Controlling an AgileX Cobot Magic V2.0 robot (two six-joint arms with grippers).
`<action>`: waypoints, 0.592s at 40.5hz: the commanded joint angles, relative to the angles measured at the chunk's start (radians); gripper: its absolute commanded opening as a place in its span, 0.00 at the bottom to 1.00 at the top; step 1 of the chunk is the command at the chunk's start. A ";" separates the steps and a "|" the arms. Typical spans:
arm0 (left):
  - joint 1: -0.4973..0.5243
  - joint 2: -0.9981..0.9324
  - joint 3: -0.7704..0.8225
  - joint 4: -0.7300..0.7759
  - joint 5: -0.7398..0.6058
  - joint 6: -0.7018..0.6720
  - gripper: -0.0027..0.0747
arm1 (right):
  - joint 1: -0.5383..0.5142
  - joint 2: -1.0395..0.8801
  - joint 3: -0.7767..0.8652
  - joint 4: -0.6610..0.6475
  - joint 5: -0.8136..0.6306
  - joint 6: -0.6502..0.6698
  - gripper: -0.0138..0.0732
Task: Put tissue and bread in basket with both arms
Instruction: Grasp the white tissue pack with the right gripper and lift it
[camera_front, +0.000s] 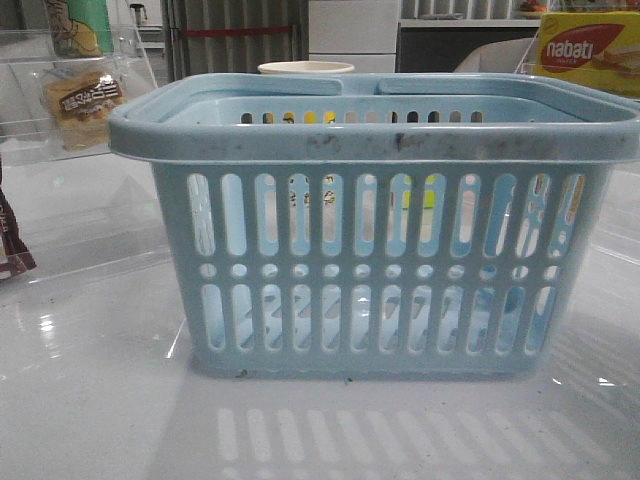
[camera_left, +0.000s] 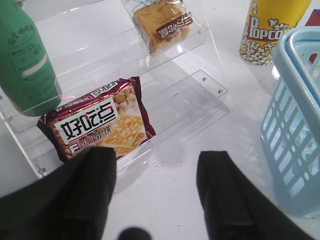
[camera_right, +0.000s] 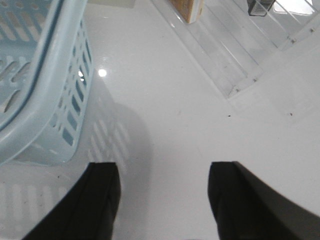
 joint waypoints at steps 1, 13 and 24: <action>-0.008 0.005 -0.029 -0.011 -0.072 -0.001 0.61 | -0.052 0.060 -0.077 0.002 -0.101 -0.001 0.74; -0.008 0.005 -0.029 -0.011 -0.072 -0.001 0.61 | -0.181 0.317 -0.273 0.007 -0.171 -0.001 0.74; -0.008 0.005 -0.029 -0.011 -0.070 -0.001 0.61 | -0.206 0.530 -0.449 0.021 -0.197 -0.001 0.74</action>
